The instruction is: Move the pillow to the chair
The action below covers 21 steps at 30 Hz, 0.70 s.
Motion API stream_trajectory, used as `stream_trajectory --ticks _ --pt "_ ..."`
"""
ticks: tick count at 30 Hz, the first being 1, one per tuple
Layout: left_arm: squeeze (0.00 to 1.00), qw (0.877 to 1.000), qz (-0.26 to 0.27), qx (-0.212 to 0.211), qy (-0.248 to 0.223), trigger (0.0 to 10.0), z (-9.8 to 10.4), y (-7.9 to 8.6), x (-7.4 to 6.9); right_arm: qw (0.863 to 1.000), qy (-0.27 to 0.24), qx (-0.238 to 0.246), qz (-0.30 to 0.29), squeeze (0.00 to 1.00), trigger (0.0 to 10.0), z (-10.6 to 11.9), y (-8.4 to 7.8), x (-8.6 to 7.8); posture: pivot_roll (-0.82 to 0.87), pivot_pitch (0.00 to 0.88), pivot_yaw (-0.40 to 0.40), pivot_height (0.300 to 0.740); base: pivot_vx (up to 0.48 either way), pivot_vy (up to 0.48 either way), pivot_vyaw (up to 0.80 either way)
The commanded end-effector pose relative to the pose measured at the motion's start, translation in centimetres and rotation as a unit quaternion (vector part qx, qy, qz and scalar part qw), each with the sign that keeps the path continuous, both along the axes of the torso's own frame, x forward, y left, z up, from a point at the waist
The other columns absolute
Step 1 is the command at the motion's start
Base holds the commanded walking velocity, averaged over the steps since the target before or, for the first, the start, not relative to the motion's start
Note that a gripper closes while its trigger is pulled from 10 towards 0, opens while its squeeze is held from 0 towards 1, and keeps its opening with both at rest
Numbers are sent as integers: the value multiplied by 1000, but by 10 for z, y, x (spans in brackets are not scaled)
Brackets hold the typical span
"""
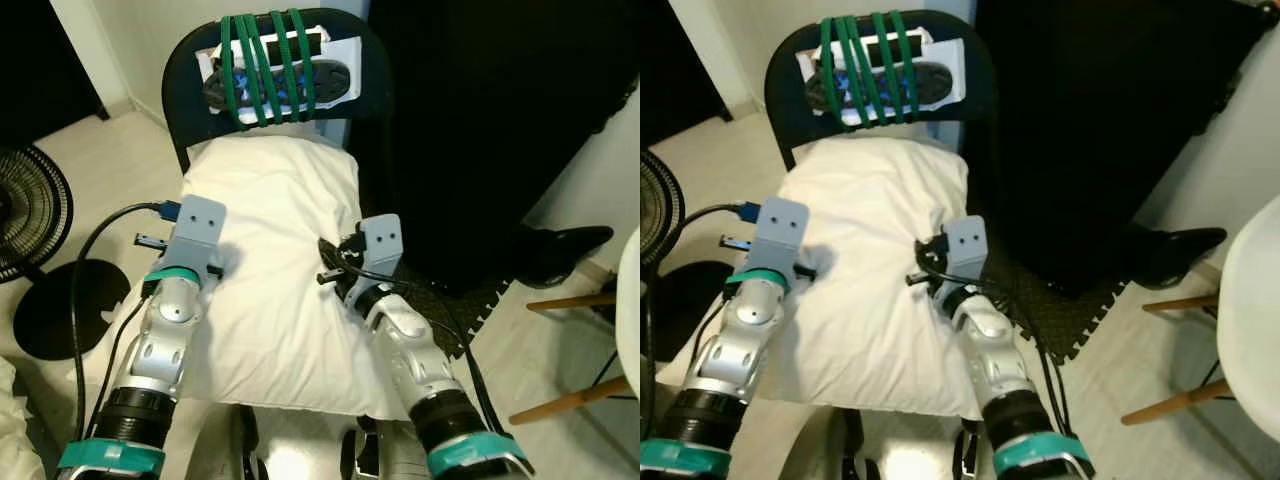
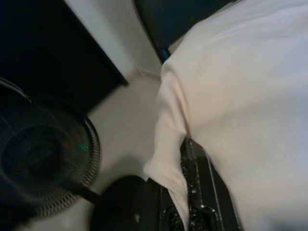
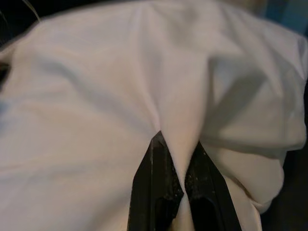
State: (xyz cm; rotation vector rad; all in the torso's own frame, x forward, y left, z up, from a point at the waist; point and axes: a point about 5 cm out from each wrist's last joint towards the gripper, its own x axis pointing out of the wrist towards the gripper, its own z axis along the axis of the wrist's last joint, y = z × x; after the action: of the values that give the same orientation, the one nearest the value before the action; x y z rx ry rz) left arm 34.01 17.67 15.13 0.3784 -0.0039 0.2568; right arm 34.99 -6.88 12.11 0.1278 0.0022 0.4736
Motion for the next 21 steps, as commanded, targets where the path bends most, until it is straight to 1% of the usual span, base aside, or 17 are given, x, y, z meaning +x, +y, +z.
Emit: stream_trajectory --ticks 1,2,3,4,5,6,7,8,9,11,13,14,15,16,17,18,21 --pt "0 999 -4 -39 6 10000 -9 -1 -3 1000 -6 -8 -29 0 10000 -2 -14 5 33 161 -1 611 0 0 0" --pt "0 995 -45 -82 18 10000 -17 -17 -2 998 -5 -21 -52 0 10000 -1 -24 9 33 161 -1 611 0 0 0" --pt "0 990 -80 -115 31 10000 -24 -33 -1 997 -3 -32 -77 0 10000 0 -35 13 30 159 0 611 0 0 0" --pt "0 990 -80 -115 31 10000 -24 -33 -1 997 -3 -32 -77 0 10000 0 -35 13 30 159 0 611 0 0 0" --pt "0 984 -105 -135 40 10000 -30 -46 0 994 4 -44 -103 0 10000 -1 -46 16 25 156 1 611 0 0 0" --pt "0 979 -134 -148 52 10000 -35 -61 2 989 8 -53 -136 0 10000 -1 -61 19 16 153 8 611 0 0 0" --pt "0 979 -134 -148 52 10000 -35 -61 2 989 8 -53 -136 0 10000 -1 -61 19 16 153 8 611 0 0 0" --pt "0 974 -160 -148 63 10000 -38 -76 6 982 15 -63 -180 0 10000 -2 -83 20 4 152 21 611 0 0 0" --pt "0 974 -160 -148 63 10000 -38 -76 6 982 15 -63 -180 0 10000 -2 -83 20 4 152 21 611 0 0 0" --pt "0 975 -176 -119 65 10000 -35 -86 15 972 25 -71 -222 0 10000 -5 -106 20 -8 157 33 611 0 0 0" --pt "0 978 -178 -85 65 10000 -32 -89 23 966 35 -79 -243 0 10000 -7 -119 19 -9 153 42 611 0 0 0" --pt "0 978 -178 -85 65 10000 -32 -89 23 966 35 -79 -243 0 10000 -7 -119 19 -9 153 42 611 0 0 0" --pt "0 982 -167 -67 64 10000 -28 -86 29 964 37 -84 -251 0 10000 -7 -123 20 -14 152 50 611 0 0 0" --pt "0 982 -167 -67 64 10000 -28 -86 29 964 37 -84 -251 0 10000 -7 -123 20 -14 152 50 611 0 0 0" --pt "0 986 -146 -50 61 10000 -20 -79 39 961 37 -87 -258 0 10000 -4 -125 23 -16 151 58 611 0 0 0" --pt "0 986 -146 -50 61 10000 -20 -79 39 961 37 -87 -258 0 10000 -4 -125 23 -16 151 58 611 0 0 0" --pt "0 989 -130 -51 54 10000 -9 -71 49 961 26 -85 -263 0 10000 4 -121 29 -12 142 73 611 0 0 0"
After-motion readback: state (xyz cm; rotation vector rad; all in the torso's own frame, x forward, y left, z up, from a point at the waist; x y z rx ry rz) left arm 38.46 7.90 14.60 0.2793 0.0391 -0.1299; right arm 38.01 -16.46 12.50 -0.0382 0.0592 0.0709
